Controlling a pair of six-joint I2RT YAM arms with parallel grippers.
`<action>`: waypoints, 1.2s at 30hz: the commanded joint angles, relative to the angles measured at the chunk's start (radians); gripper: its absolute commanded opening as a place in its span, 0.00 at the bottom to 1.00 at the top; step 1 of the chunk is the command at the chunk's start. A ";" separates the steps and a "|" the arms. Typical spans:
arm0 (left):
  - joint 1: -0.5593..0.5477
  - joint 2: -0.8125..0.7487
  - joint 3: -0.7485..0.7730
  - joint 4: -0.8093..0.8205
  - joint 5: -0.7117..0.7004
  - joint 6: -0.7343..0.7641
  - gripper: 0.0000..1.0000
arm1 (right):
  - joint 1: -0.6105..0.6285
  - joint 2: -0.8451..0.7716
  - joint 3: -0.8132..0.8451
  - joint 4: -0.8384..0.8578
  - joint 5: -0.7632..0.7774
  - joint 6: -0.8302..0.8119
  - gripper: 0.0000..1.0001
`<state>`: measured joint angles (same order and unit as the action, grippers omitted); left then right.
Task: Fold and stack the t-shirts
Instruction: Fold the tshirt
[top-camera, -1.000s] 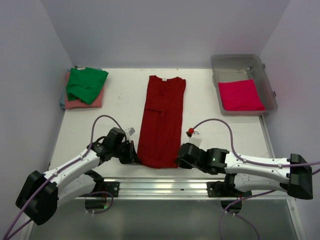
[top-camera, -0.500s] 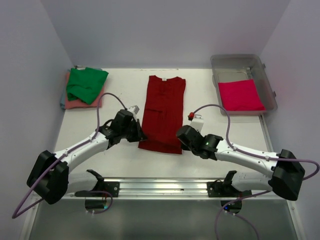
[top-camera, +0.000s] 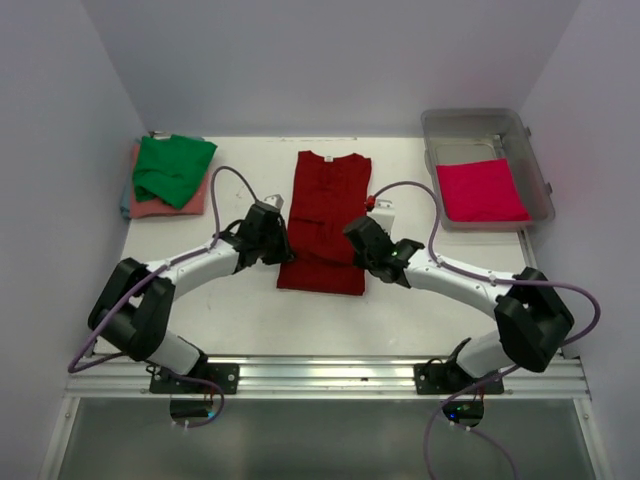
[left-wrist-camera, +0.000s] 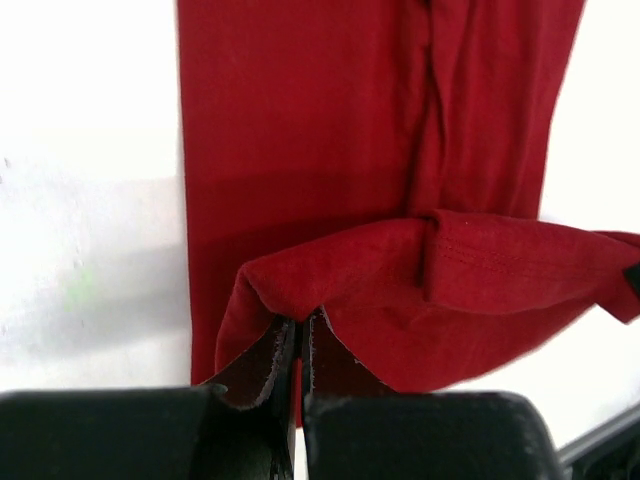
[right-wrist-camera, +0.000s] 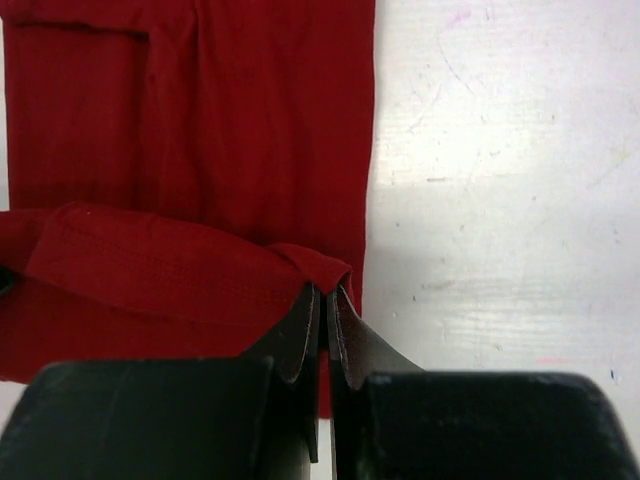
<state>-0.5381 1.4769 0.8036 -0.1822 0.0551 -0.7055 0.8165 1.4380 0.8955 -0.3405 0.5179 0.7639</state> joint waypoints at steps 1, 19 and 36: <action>0.029 0.081 0.083 0.081 -0.015 0.038 0.00 | -0.040 0.056 0.074 0.070 -0.012 -0.055 0.00; 0.217 0.237 0.502 0.107 -0.003 0.161 1.00 | -0.229 0.396 0.497 0.015 0.045 -0.158 0.76; 0.205 -0.063 -0.024 0.079 0.271 0.184 1.00 | -0.192 -0.093 -0.065 0.084 -0.303 -0.081 0.79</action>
<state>-0.3279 1.4548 0.8581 -0.1513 0.1944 -0.5369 0.6159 1.3815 0.8803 -0.2981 0.3580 0.6399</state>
